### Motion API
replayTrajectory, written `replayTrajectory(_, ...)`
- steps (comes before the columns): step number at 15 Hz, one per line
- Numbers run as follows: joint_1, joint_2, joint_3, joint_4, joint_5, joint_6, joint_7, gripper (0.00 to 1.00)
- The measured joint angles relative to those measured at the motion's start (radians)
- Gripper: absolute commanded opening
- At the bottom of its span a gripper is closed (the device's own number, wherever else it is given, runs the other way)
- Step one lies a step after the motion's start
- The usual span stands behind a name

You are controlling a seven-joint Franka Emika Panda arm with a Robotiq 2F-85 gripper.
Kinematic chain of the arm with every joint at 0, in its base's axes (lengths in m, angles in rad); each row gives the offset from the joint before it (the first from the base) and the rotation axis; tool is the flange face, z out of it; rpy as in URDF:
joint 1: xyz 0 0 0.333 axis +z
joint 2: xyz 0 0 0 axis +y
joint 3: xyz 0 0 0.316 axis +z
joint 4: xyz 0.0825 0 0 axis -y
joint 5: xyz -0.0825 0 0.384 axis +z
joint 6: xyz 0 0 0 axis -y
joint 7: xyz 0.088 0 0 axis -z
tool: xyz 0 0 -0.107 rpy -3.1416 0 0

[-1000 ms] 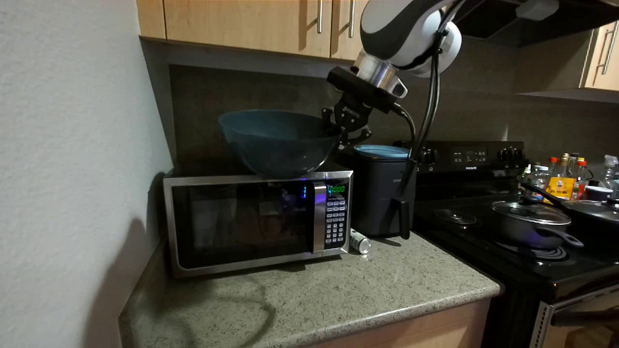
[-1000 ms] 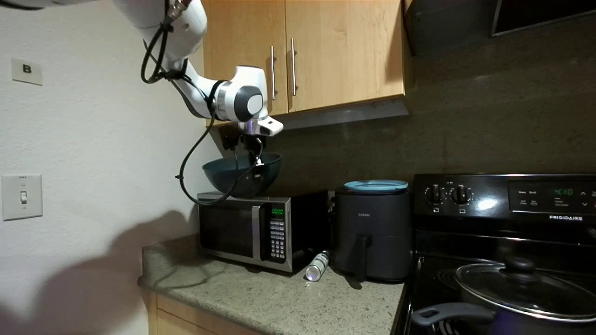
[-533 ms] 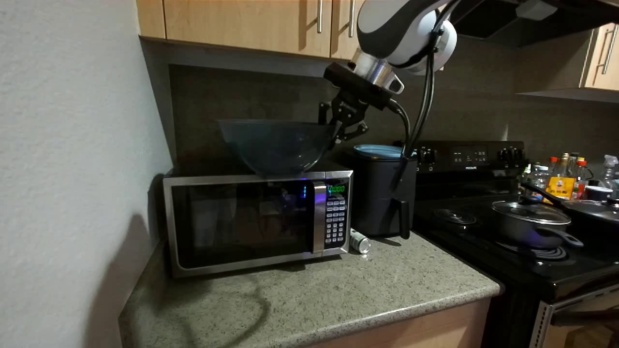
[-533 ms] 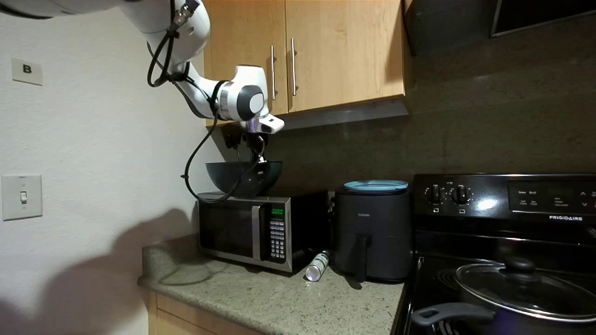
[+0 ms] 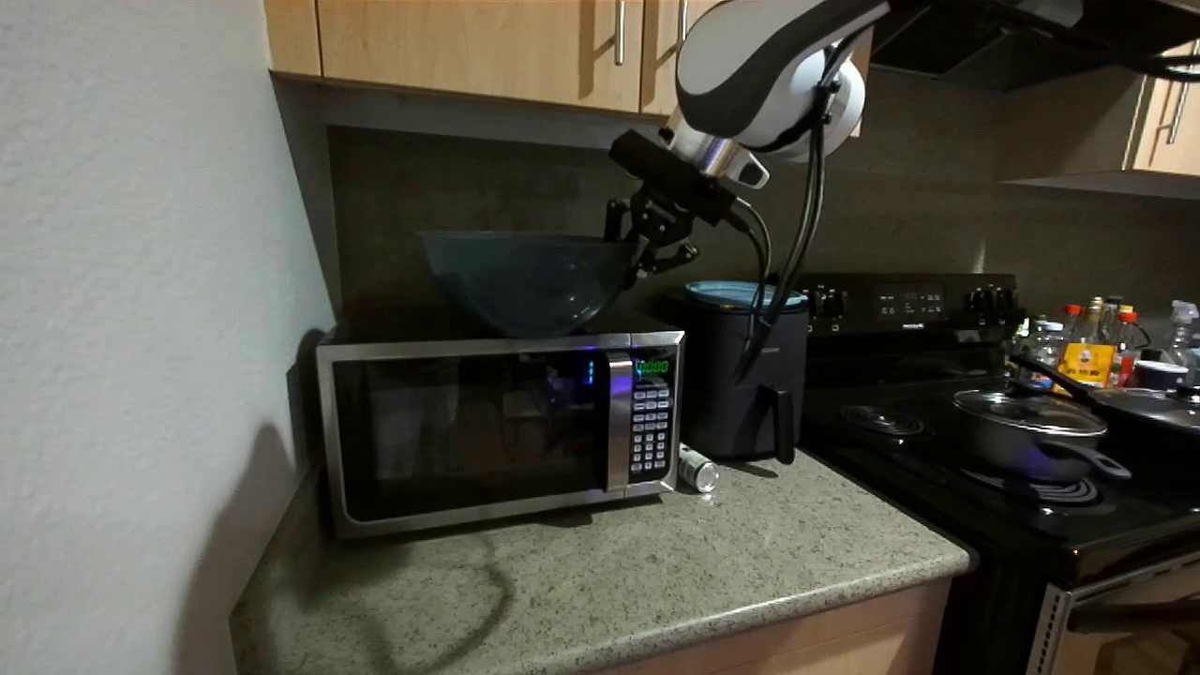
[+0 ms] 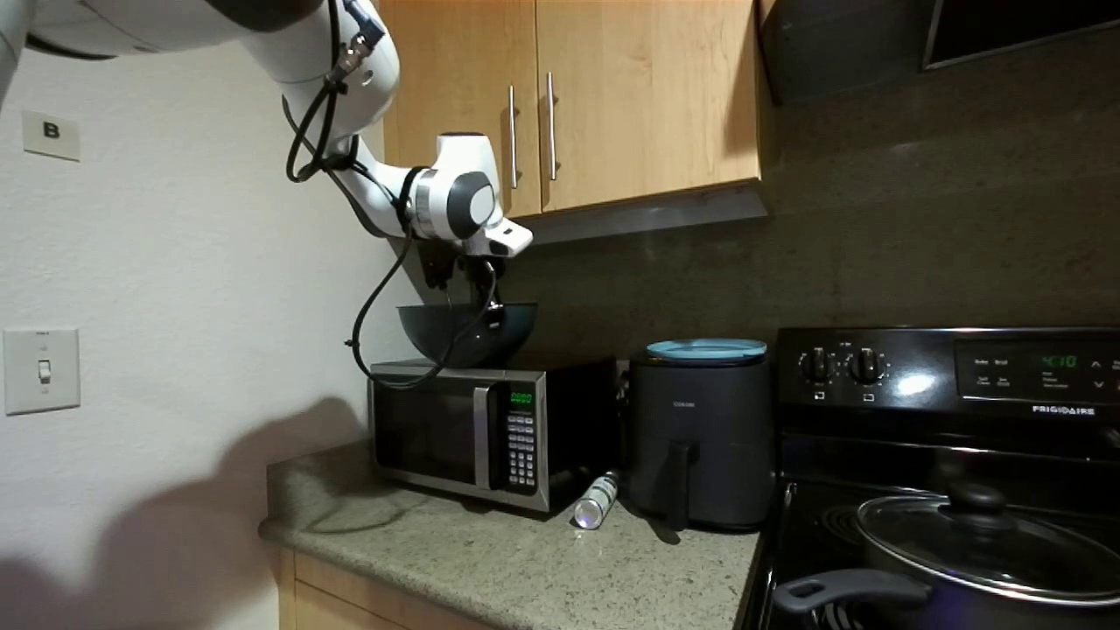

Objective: Put the bowl on top of the microwave.

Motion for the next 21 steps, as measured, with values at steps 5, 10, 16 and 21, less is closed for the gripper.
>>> replayTrajectory(5,0.032,0.08,-0.031,0.09,-0.084,0.037,0.072,0.03)
replayTrajectory(10,0.069,0.159,-0.075,0.184,-0.152,0.062,0.111,0.49)
replayTrajectory(16,0.097,0.209,-0.103,0.256,-0.179,0.09,0.111,0.88)
replayTrajectory(21,0.132,0.215,-0.134,0.287,-0.229,0.124,0.118,1.0)
